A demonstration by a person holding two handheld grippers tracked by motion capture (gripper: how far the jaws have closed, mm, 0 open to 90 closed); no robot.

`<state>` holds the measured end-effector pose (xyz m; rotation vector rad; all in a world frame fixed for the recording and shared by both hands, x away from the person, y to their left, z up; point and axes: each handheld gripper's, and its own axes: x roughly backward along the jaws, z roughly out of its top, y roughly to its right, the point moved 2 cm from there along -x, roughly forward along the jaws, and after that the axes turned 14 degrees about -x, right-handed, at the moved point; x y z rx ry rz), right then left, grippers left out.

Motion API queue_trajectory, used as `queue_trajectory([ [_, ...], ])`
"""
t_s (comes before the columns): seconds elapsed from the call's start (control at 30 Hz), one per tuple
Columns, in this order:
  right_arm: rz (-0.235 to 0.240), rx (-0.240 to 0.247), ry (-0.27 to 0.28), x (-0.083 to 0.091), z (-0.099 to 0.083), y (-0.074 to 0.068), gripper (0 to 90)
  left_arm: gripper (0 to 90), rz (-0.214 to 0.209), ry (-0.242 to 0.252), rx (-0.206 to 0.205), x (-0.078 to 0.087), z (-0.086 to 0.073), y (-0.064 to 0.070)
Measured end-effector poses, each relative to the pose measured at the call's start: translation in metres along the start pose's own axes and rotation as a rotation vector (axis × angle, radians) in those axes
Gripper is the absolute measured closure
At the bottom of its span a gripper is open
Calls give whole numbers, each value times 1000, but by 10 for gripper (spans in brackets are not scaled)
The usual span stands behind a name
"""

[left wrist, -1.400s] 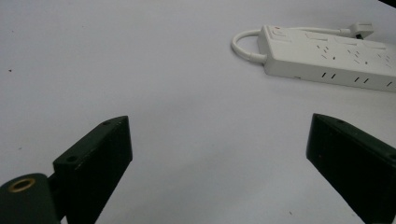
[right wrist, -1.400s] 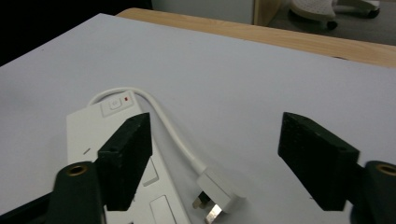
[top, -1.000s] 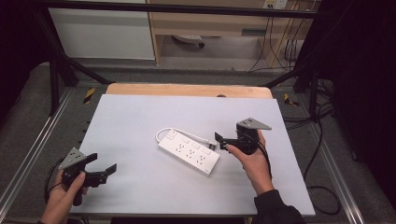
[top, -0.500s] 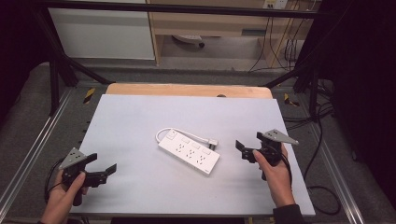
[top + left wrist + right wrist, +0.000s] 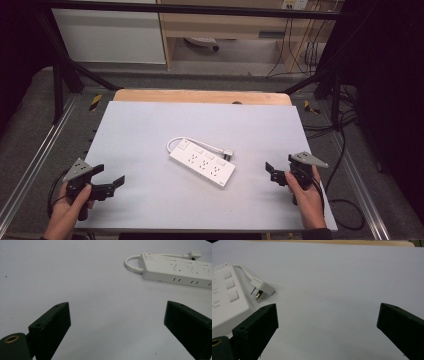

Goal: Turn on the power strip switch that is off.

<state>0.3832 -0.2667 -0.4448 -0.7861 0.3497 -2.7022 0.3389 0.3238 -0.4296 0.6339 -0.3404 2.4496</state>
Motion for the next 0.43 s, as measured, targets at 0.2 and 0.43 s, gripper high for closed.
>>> queue_trajectory([
  [0.2, -27, 21, -41, -5, -12, 5, 41, 71, -1, 3, 0, 0, 0, 0],
  [0.43, -45, 69, -96, -13, -20, 3, 40, 71, 0, 3, -2, 0, 0, 0],
])
